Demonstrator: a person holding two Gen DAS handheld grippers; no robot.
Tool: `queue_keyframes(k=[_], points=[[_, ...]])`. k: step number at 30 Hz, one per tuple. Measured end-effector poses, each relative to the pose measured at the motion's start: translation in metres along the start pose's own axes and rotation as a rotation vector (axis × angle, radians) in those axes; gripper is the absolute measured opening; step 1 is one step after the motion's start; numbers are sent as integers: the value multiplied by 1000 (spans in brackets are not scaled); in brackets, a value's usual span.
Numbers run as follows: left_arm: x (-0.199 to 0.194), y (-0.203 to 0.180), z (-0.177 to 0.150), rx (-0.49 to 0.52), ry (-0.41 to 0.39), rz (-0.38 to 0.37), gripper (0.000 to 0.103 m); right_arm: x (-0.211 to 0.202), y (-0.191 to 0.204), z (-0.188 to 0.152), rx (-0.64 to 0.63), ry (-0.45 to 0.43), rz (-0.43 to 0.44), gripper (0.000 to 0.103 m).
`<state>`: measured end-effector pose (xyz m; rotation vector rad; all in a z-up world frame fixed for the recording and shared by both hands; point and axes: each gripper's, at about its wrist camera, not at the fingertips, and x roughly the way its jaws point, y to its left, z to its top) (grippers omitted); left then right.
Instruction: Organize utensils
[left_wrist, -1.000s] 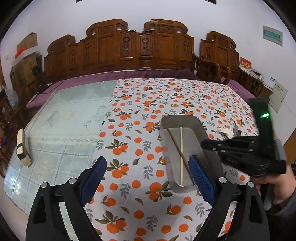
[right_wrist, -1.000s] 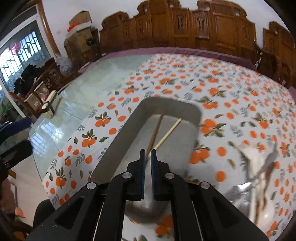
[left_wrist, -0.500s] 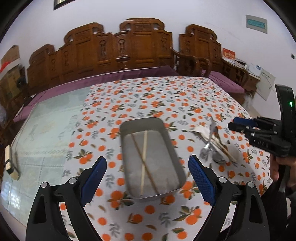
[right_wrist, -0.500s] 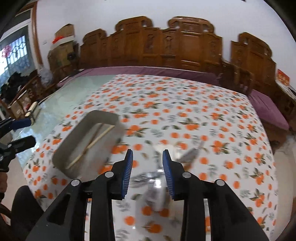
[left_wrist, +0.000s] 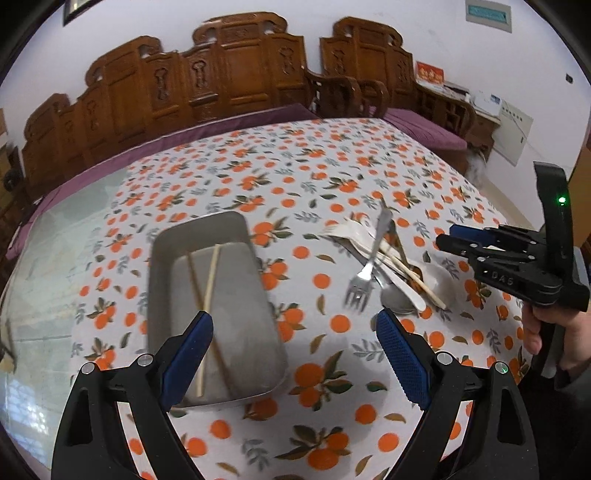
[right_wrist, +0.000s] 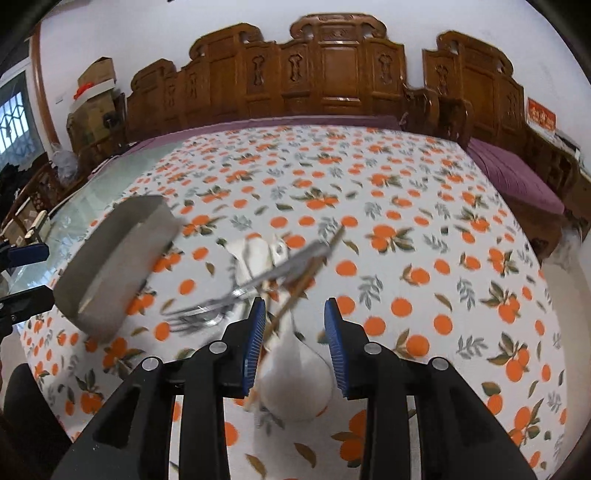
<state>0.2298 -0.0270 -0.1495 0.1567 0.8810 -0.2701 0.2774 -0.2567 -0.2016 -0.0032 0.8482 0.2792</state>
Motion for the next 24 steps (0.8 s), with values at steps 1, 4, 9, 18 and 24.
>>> queue_keyframes(k=[1,4,9,18,24], points=[[4,-4,1,8,6,-3,86,2,-2,-2,2,4,1,36],[20,-15,4,28,27,-21,81,10,-10,-8,3,13,0,36],[49,-35,13,59,74,-48,64,21,-23,-11,28,37,24,36],[103,-64,25,123,155,-56,51,24,-28,-6,50,54,82,36],[122,-73,31,145,176,-63,33,26,-34,-4,66,59,98,36]])
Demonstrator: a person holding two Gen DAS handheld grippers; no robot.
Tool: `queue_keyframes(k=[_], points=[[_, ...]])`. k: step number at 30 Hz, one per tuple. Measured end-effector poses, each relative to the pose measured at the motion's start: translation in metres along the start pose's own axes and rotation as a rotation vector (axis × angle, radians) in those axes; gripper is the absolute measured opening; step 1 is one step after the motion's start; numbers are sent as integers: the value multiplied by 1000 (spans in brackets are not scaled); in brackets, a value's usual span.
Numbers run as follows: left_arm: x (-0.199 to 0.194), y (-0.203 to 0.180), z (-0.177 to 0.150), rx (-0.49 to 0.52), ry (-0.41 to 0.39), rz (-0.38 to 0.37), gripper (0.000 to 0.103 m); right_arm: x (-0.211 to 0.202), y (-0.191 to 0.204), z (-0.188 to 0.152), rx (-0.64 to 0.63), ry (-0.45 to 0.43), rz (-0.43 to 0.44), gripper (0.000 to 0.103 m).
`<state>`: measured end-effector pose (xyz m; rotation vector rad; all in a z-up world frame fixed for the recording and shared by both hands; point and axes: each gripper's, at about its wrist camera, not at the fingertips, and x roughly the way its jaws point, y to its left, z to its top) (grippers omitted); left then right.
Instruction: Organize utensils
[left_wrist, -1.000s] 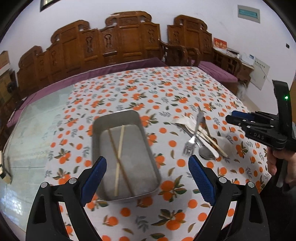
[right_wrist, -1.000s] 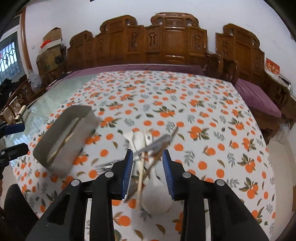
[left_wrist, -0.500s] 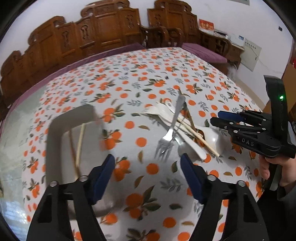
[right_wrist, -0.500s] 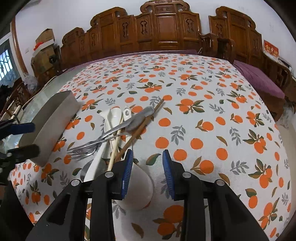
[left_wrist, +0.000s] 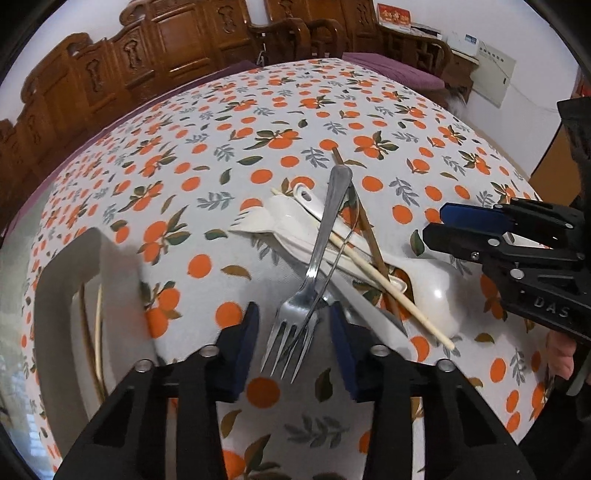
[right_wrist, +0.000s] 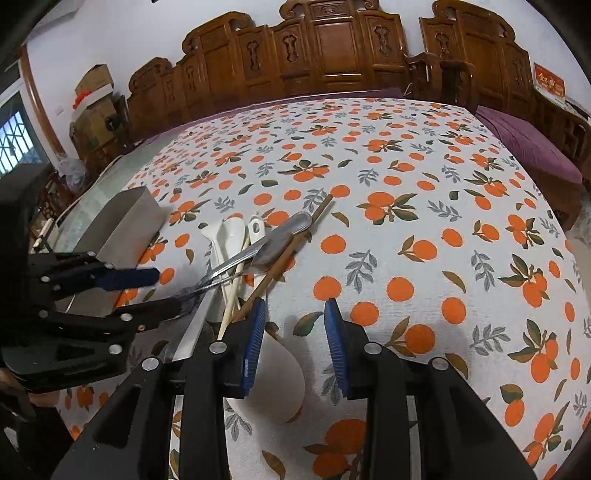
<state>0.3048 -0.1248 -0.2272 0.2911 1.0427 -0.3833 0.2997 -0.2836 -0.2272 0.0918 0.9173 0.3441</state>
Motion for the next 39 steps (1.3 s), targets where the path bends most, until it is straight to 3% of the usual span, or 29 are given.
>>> queue_keyframes(k=[3,13,22,26,39], points=[[6,-1,3,7,8,-7,25,-1,-1,2,4,-5,7,36],[15,-7,6,35,21,-24,24,1,-1,2,10,1,14,36],[15,-14,8,63,17,-29,6,2,1,2,-2,0,14,36],[6,-14,6,44,-9,-54,1,3,-1,2,2,2,13,36],[-53,-4,-17,-73,-114,-104,1,-4,6,-1,-5,-10,33,35]])
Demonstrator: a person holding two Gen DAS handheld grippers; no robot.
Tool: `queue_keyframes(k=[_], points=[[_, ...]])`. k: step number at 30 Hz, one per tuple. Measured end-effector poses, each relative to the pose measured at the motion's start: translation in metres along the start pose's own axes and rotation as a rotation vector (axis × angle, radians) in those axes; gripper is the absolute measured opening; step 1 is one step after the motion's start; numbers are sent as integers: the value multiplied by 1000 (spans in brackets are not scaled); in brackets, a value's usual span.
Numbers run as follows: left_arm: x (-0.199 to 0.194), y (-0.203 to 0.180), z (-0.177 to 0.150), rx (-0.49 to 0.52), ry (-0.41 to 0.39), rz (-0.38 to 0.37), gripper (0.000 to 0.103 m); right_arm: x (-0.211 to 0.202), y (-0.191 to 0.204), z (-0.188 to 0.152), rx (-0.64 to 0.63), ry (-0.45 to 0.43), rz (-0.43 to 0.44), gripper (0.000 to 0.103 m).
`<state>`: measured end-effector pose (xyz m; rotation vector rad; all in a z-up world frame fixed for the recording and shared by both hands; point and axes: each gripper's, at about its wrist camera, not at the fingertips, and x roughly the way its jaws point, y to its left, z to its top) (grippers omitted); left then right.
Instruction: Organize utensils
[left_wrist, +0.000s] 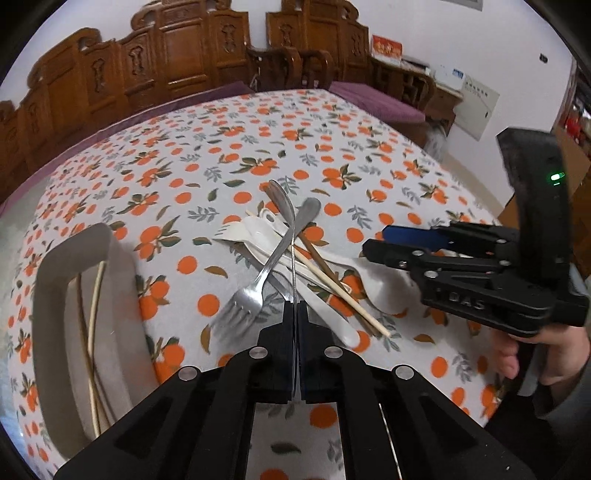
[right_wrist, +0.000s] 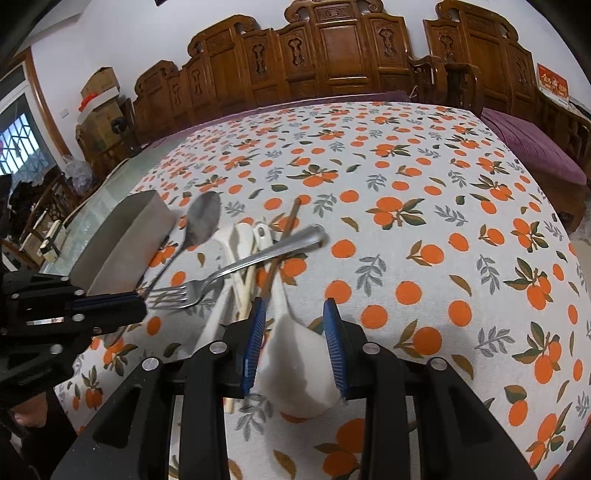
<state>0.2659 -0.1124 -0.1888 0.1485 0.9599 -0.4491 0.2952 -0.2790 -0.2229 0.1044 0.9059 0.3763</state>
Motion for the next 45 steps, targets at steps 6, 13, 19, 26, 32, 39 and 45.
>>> queue_keyframes(k=[6,13,19,26,32,39,45], points=[[-24,1,-11,0,-26,16,1,1,16,-6,-22,9,37,28],[-38,5,-23,-13,-40,30,1,13,35,-15,-77,59,43,21],[-44,6,-30,-15,-41,37,1,19,38,-21,-97,90,6,16],[-51,5,-32,-16,-45,41,1,27,42,-27,-123,120,-18,14],[-55,5,-34,-19,-46,44,1,19,38,-26,-91,120,-25,8],[-75,5,-37,-16,-78,45,1,-17,38,-19,-75,84,-43,7],[-93,7,-40,-19,-108,48,1,-49,42,-15,-79,47,-61,6]])
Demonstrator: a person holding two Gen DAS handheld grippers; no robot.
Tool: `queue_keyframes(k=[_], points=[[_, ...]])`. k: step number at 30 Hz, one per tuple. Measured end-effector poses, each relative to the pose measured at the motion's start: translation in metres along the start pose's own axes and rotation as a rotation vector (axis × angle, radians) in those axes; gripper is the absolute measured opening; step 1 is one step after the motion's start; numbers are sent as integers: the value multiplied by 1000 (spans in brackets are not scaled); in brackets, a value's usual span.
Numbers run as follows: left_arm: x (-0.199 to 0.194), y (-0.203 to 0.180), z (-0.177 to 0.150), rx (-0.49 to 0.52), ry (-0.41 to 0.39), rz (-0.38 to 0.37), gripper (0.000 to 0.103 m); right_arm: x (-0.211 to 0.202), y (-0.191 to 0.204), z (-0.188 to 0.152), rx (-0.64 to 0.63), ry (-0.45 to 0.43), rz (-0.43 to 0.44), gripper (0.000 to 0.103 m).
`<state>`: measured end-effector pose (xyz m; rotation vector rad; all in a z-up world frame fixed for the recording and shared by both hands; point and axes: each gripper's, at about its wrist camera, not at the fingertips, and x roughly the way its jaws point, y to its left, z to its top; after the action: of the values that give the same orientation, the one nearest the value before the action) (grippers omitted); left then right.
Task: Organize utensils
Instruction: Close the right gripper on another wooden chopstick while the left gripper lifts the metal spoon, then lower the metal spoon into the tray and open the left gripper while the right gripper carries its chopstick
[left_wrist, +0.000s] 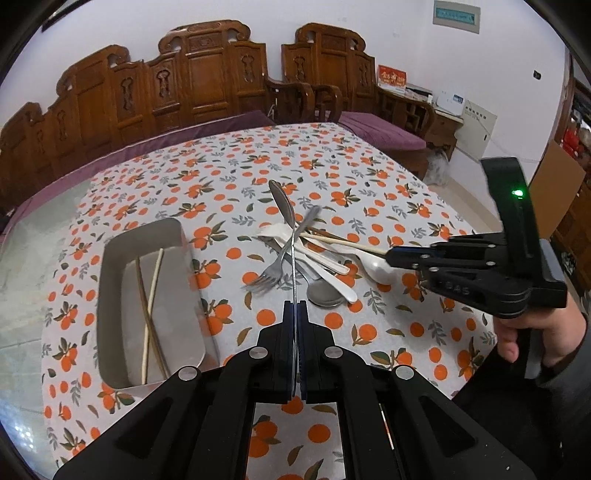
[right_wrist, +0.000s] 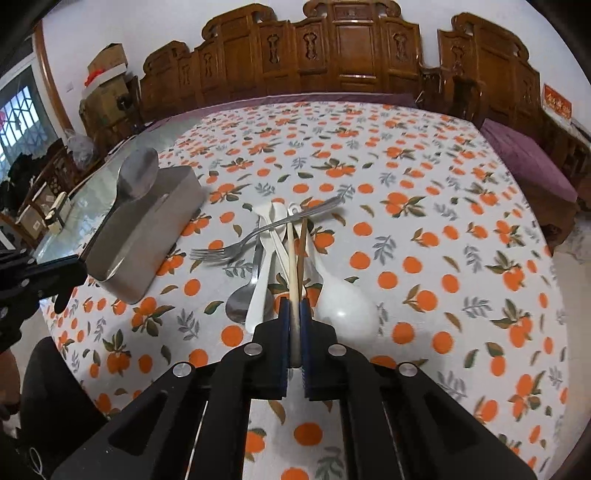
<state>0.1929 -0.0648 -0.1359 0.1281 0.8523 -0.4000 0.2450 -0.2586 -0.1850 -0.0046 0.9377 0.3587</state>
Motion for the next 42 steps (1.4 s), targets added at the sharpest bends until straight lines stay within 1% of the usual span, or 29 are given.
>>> queue_keyframes(k=[7,13,17,20,26,33,39,42], points=[[-18,8,-3,-11,-28,10,1,-34,7,3,-25,-33,-17,6],[-27,18,-7,-24,-37,25,1,-42,13,5,-30,-63,-34,6],[-33,22,-9,-35,-48,28,1,-36,13,6,-4,-72,-12,6],[-35,24,-10,-36,-50,31,1,-26,12,5,32,-70,29,6],[-38,27,-11,-41,-53,33,1,13,12,-11,34,8,9,6],[-38,28,-12,-40,-50,33,1,23,5,-15,67,14,22,7],[-36,26,-15,-34,-44,31,1,35,1,-17,70,37,26,7],[-36,26,-15,-34,-44,33,1,36,1,-20,70,25,33,6]])
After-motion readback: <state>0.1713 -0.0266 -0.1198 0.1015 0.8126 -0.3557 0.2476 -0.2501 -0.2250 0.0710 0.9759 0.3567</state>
